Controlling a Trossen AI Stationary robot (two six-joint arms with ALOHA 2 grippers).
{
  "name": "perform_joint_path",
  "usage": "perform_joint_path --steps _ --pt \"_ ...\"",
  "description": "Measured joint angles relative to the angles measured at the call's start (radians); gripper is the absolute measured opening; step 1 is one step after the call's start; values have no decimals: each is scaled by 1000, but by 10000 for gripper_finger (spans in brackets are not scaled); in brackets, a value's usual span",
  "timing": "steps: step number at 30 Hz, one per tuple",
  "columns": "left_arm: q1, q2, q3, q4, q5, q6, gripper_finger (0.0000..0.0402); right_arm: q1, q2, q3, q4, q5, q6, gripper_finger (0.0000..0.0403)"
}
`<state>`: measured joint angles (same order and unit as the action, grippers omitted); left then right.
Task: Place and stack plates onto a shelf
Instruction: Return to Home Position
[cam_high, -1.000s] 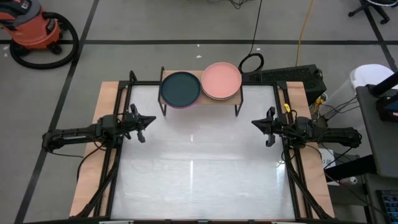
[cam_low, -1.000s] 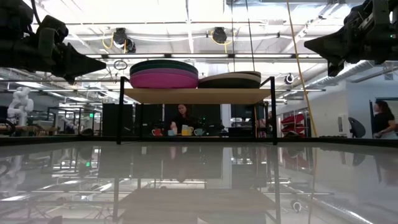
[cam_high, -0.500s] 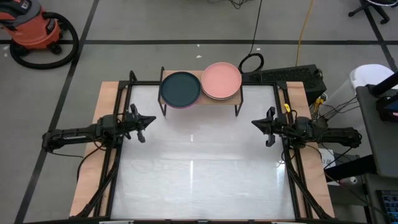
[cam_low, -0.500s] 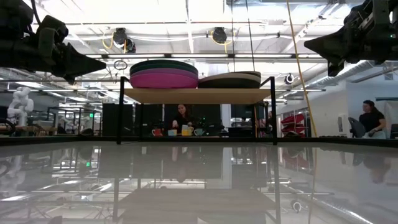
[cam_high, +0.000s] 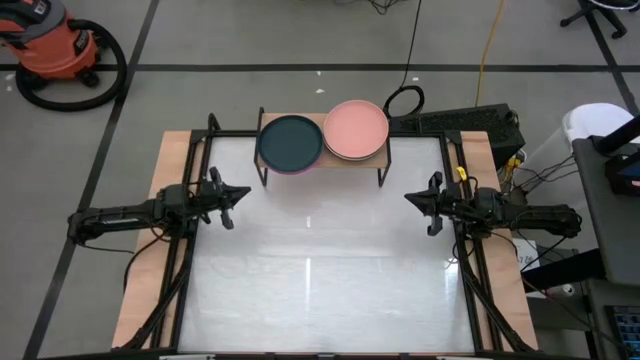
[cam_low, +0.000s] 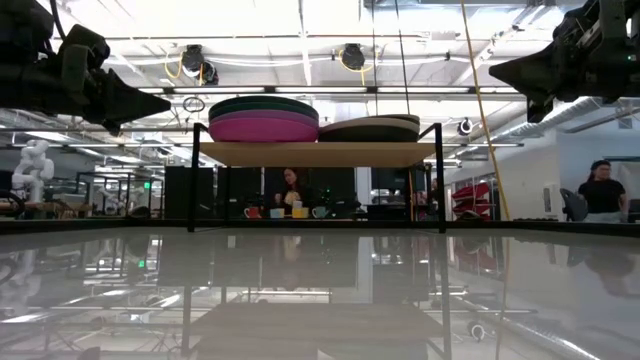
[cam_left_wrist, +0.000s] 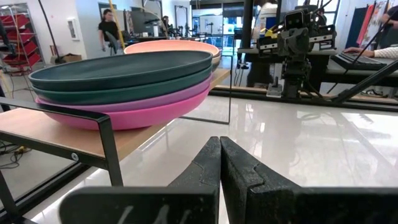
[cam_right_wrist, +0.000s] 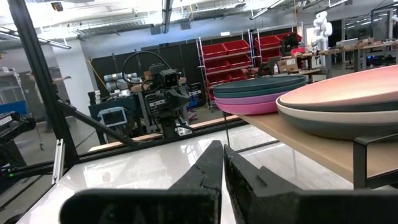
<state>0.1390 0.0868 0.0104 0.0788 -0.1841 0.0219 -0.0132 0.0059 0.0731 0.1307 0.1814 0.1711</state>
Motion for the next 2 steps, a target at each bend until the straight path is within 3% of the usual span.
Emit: perform_joint_path --steps 2 --pt "0 0 0 0 0 0 4 0 0 0 0 0 0 0"
